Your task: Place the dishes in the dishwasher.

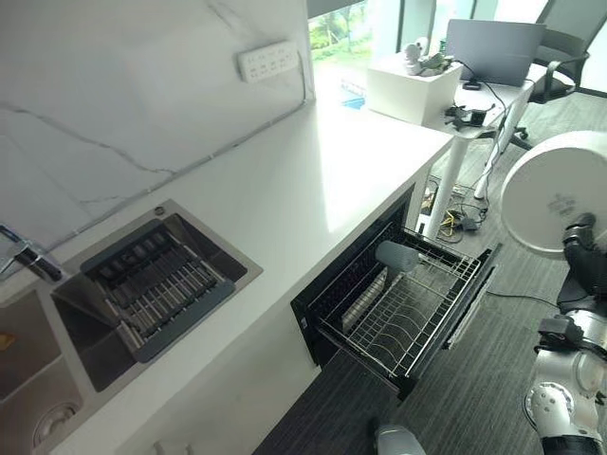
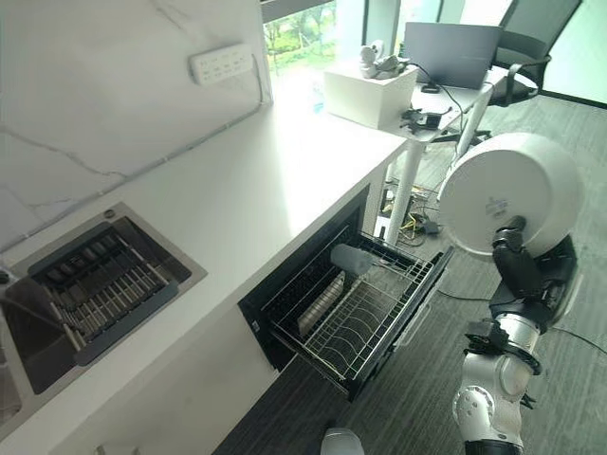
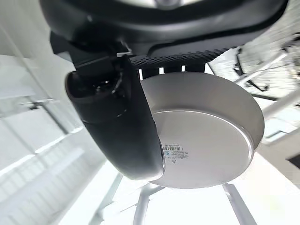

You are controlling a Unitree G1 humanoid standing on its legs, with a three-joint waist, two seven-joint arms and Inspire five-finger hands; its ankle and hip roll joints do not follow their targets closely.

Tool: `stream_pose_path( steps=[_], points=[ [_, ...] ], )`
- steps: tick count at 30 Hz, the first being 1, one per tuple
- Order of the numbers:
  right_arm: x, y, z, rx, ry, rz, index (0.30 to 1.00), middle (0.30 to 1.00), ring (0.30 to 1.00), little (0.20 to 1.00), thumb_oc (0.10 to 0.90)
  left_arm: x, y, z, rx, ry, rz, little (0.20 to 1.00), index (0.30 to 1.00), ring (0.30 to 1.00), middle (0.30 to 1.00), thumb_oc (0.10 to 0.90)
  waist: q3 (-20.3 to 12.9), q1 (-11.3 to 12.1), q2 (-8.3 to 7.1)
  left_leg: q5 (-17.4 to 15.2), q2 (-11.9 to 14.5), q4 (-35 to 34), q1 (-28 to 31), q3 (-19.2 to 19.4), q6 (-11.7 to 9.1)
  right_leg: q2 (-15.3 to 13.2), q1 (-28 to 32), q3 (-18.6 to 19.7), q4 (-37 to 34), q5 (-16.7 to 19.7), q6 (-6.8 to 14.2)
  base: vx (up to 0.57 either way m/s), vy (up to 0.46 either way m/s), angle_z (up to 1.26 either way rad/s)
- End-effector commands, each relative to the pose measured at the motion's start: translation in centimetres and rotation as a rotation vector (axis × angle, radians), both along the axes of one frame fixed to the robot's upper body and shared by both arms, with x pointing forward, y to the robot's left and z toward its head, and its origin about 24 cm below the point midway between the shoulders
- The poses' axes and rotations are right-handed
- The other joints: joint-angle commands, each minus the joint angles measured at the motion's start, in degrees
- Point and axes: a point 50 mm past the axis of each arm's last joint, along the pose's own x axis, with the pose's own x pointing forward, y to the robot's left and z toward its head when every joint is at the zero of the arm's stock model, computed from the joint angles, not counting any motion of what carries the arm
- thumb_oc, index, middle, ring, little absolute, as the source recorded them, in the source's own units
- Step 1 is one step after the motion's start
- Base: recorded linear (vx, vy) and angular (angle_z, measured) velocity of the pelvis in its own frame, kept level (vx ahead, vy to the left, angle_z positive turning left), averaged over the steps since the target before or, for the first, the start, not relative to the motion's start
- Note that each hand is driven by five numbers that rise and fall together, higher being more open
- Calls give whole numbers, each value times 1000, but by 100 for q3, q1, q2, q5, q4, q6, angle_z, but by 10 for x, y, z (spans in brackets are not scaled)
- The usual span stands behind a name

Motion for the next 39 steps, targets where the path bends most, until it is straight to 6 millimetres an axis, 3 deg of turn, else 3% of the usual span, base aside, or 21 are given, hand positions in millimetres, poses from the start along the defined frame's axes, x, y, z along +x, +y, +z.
stream_pose_path(
  steps=[1,5,12,15,21,29,39],
  points=[
    [14,9,58,-204,-230,54,300,300,300,300,400,45,6,6,-26,-146,25,900,900,900,900,800,-68,-4,-211,-476,-82,464,-258,-605,93,-193,614,102,-290,-529,607,27,35,10],
    [21,14,36,-197,-109,85,300,300,300,300,400,45,5,7,-31,-151,46,900,900,900,900,800,-39,108,-214,-478,-141,464,-309,-725,115,-239,663,-21,-290,-558,593,36,36,21],
    [22,12,14,-192,10,71,300,300,300,300,400,42,6,7,-33,-146,78,900,900,900,900,800,-9,206,-234,-465,-161,464,-343,-794,132,-297,789,-225,-290,-612,566,46,22,19],
    [21,5,-11,-148,133,24,300,300,300,300,400,40,9,8,-31,-148,83,900,900,900,900,800,13,294,-252,-469,-194,464,-380,-903,154,-290,892,-331,-290,-670,524,76,6,18],
    [19,4,-35,-168,263,42,300,300,300,300,400,47,12,10,-28,-178,54,900,900,900,900,800,107,368,-227,-450,-222,464,-449,-1075,183,-235,1057,-474,-290,-764,420,30,-2,21],
    [21,-3,-47,-324,413,69,300,300,300,300,400,46,15,11,-32,-206,79,900,900,900,900,800,237,473,-152,-432,-283,464,-532,-1214,131,-275,1142,-669,-290,-860,356,-14,10,19],
    [40,-9,-36,-792,623,104,300,300,300,300,400,45,20,12,-63,-220,109,900,900,900,900,800,387,687,-116,-373,-338,464,-648,-1337,104,-341,1148,-857,-290,-871,324,-10,3,12]
  ],
)
